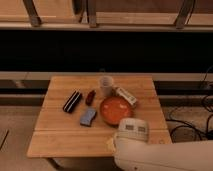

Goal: Place the pepper on the white sponge

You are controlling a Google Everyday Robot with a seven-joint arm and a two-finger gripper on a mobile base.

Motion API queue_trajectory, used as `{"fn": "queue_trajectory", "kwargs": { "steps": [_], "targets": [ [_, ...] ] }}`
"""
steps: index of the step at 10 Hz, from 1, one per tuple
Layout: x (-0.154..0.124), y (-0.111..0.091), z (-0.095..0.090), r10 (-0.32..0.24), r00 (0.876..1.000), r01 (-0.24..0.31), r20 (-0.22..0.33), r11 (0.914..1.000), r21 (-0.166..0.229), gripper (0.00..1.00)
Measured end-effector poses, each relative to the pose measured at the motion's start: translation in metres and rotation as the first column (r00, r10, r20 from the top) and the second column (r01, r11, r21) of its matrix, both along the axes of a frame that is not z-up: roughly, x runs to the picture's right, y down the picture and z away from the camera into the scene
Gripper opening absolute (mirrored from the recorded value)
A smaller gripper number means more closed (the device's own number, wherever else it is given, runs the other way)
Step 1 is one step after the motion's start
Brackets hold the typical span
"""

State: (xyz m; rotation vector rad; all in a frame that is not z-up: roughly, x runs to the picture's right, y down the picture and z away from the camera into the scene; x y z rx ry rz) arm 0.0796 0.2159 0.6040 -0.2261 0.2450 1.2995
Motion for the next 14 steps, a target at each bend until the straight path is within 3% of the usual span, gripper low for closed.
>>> {"fn": "queue_trajectory", "kwargs": {
  "steps": [3, 5, 7, 8, 9, 11, 14],
  "targets": [
    [-0.006, -0.015, 0.005, -0.015, 0.999, 0.014, 0.028, 0.9995, 0.028, 0.80],
    [-0.027, -0.043, 0.015, -0.058, 0.991, 0.049, 0.122, 0.9961, 0.073, 0.80],
    [-0.056, -0.079, 0.027, -0.143, 0.961, 0.113, 0.237, 0.9838, 0.139, 0.80],
    [-0.061, -0.093, 0.033, -0.174, 0.948, 0.133, 0.267, 0.9770, 0.167, 0.80],
    [-0.063, -0.106, 0.039, -0.202, 0.938, 0.152, 0.281, 0.9700, 0.190, 0.80],
    [-0.058, -0.122, 0.047, -0.230, 0.933, 0.174, 0.275, 0.9614, 0.213, 0.80],
    [-0.058, -0.122, 0.047, -0.229, 0.934, 0.174, 0.275, 0.9617, 0.212, 0.80]
  ]
}}
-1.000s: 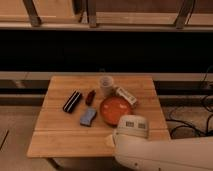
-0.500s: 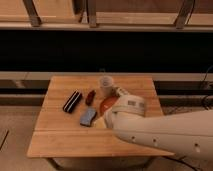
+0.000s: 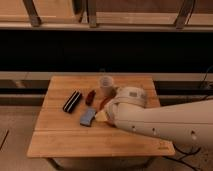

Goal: Place the pepper on the white sponge

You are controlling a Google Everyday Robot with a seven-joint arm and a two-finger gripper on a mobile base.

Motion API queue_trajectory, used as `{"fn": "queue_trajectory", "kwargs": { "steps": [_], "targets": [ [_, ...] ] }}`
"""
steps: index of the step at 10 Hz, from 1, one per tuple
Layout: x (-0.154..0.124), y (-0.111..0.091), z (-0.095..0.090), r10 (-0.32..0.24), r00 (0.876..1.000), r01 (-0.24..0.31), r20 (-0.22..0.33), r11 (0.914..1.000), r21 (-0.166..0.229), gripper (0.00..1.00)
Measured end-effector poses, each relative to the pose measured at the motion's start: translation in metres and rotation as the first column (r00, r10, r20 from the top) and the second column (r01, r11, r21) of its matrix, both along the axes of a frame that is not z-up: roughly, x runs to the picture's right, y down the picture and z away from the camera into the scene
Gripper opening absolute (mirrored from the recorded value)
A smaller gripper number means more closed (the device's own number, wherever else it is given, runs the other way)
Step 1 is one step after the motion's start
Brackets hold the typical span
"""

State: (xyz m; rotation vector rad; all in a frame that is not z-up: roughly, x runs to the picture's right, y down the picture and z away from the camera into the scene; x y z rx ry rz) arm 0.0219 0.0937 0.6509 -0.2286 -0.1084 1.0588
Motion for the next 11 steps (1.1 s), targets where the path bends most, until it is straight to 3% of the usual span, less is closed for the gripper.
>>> {"fn": "queue_trajectory", "kwargs": {
  "steps": [2, 4, 6, 7, 9, 11],
  "targets": [
    [0.004, 0.004, -0.003, 0.036, 0.999, -0.036, -0.002, 0.9993, -0.008, 0.80],
    [0.006, -0.003, -0.002, 0.138, 0.990, -0.138, 0.011, 0.9904, -0.012, 0.80],
    [-0.003, -0.036, 0.019, 0.266, 0.962, -0.266, 0.053, 0.9639, -0.011, 0.80],
    [-0.004, -0.048, 0.030, 0.303, 0.951, -0.303, 0.063, 0.9529, -0.012, 0.80],
    [-0.001, -0.067, 0.064, 0.365, 0.929, -0.365, 0.057, 0.9309, -0.021, 0.80],
    [-0.014, -0.070, 0.094, 0.396, 0.916, -0.393, 0.063, 0.9179, -0.053, 0.80]
  ]
}}
